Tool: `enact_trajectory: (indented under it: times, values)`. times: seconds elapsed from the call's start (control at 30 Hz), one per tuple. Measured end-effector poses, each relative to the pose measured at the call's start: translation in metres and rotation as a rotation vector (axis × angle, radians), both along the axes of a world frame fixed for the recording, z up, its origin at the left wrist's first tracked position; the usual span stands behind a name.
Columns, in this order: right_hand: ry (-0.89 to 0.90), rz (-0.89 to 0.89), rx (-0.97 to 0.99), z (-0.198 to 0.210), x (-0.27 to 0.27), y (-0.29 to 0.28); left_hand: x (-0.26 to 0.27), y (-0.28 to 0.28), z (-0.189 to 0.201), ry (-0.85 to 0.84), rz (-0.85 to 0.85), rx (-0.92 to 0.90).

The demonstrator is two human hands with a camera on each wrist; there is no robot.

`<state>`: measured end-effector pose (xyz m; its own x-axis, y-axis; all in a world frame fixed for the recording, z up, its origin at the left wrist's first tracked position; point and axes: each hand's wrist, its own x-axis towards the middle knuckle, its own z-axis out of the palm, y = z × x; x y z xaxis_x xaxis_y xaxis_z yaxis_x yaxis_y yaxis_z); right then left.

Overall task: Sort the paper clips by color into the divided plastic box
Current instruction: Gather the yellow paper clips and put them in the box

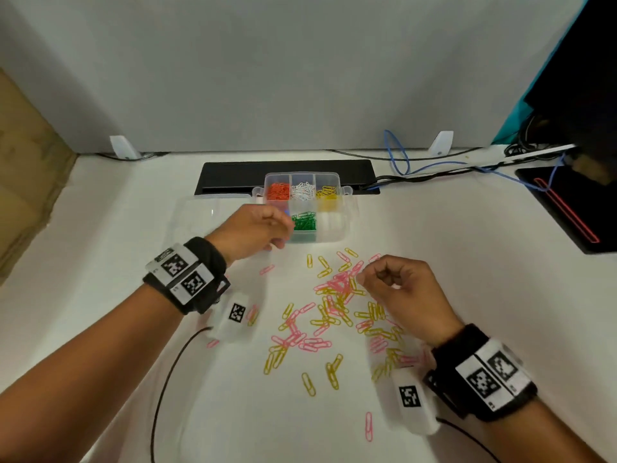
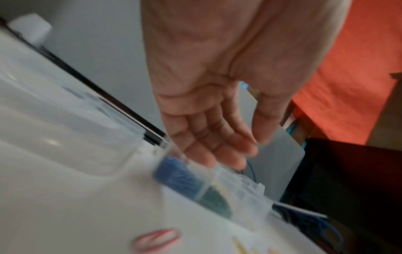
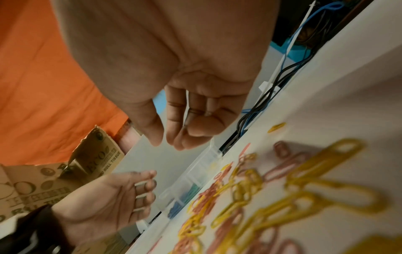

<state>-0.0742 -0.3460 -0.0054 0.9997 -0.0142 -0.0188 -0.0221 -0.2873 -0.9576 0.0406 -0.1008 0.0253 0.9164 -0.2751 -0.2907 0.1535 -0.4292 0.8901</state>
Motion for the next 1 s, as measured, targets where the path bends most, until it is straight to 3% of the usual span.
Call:
enact_trajectory:
  times: [0.1,0.23,0.3,0.4,0.63,0.87,1.0]
  values:
    - [0.05,0.039,-0.105,0.005,0.018,0.022,-0.024,0.023,-0.01,-0.062,-0.19,0.199]
    - [0.15,0.078,-0.535,0.008,0.057,0.047,-0.046,0.037,-0.018,-0.089,-0.407,0.534]
    - [0.233,0.105,-0.764,0.009,0.073,0.058,-0.053,0.04,-0.018,-0.118,-0.468,0.653]
    - [0.33,0.113,-0.886,0.009,0.083,0.07,-0.063,0.046,-0.016,-0.162,-0.495,0.725]
    - [0.34,0.238,-1.051,0.015,0.081,0.071,-0.073,0.059,-0.021,-0.208,-0.554,0.688]
    - [0.291,0.223,-0.907,0.01,0.076,0.066,-0.079,0.067,-0.023,-0.259,-0.599,0.673]
    - [0.253,0.24,-0.896,0.01,0.077,0.069,-0.082,0.069,-0.022,-0.352,-0.647,0.759]
